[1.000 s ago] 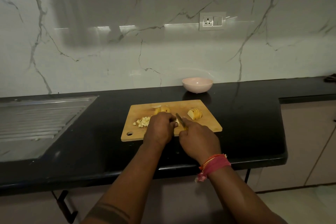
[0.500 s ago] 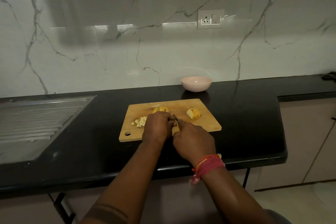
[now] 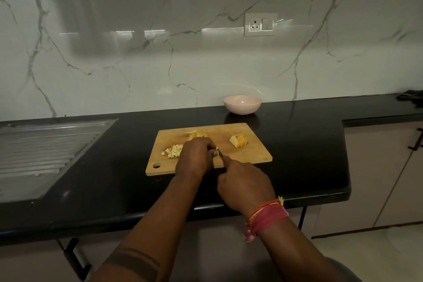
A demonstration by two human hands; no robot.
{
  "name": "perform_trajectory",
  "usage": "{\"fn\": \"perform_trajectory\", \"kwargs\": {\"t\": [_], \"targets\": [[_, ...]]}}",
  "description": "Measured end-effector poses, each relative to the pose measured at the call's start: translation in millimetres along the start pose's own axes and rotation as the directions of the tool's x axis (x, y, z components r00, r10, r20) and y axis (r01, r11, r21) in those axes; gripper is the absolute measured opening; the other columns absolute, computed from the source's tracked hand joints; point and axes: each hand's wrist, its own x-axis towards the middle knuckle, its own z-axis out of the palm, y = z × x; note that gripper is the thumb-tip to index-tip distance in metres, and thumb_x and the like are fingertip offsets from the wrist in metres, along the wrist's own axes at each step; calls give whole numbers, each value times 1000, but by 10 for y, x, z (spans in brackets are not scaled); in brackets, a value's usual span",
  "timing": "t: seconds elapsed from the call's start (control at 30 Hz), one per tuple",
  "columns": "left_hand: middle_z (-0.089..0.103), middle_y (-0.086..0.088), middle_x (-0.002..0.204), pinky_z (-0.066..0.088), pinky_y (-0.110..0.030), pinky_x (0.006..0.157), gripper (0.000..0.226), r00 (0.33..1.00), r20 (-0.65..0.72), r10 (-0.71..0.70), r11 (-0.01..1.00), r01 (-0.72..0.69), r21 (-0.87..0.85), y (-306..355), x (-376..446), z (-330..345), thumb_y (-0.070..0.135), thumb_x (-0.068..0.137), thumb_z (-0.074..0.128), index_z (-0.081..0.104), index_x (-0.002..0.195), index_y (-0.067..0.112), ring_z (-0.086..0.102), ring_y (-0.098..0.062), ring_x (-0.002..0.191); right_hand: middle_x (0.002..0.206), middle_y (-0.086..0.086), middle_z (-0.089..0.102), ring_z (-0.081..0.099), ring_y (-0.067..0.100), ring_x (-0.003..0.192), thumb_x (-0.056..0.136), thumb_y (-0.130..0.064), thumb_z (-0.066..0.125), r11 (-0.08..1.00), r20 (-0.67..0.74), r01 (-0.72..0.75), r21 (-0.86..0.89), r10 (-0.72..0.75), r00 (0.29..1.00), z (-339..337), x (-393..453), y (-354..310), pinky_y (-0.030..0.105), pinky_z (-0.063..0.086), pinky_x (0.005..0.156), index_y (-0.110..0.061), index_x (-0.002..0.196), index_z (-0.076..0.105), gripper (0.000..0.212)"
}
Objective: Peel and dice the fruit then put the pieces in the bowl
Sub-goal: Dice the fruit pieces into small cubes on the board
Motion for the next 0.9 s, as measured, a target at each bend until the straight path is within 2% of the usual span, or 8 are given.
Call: {"fn": "perform_trajectory", "kwargs": {"t": [0.1,0.17,0.37,0.47,0.57,0.7,0.83,0.9], "targets": [[65,-1,117,53,-33,92,31,995,60,82,992,-87,93,13,-4,14,17,95,69,71,124,29,64,-18,103,96,2,64,61,18,83,97,-34,44,1000,3,11,9,-11,1000,-27,-21,12,32,47,67,-29,148,41,51],[62,-1,118,51,-31,92,28,993,78,89,986,-99,134,21,-5,13,19,97,68,73,122,29,63,-20,104,93,1,64,61,18,81,96,-32,45,999,8,14,32,-15,1000,-44,-37,16,32,48,66,-29,146,44,49],[68,2,121,49,-29,96,23,998,54,39,996,-43,76,28,-23,-12,19,97,68,75,118,24,63,-17,108,86,-5,58,60,16,81,95,-31,46,995,-24,17,100,-15,1000,-112,-116,73,30,48,66,-35,142,51,48],[73,3,114,46,-24,87,20,1000,4,-12,1000,12,3,15,-46,-24,23,95,71,76,114,23,64,-11,99,87,-5,60,61,13,80,96,-31,46,988,-50,11,152,-3,999,-120,-147,86,29,51,68,-36,147,47,52],[74,3,108,48,-25,85,16,999,-24,-48,999,47,-27,13,-59,-41,24,94,71,76,110,22,62,-9,93,85,-6,59,60,11,77,96,-30,46,978,-66,-8,208,22,998,-109,-120,83,28,50,65,-37,150,44,54],[74,4,105,47,-25,82,12,997,-25,-69,997,68,-30,17,-45,-54,25,93,73,76,104,23,58,-7,87,96,-2,66,58,13,78,96,-31,46,984,-66,3,179,9,998,-54,-15,31,28,47,66,-38,151,42,55],[75,6,105,46,-22,83,10,998,-21,-62,996,61,-62,4,-32,-55,22,92,73,77,102,23,57,-4,85,105,0,69,64,17,86,95,-33,47,992,-32,5,130,-1,999,-11,123,-39,32,53,71,-35,148,45,53],[74,8,104,45,-20,82,10,998,-24,-58,995,56,-77,-1,-23,-53,20,92,73,77,101,23,57,-2,85,107,1,68,64,18,89,96,-31,47,994,-9,4,112,-4,1000,-13,179,-85,31,49,69,-32,144,49,48]]}}
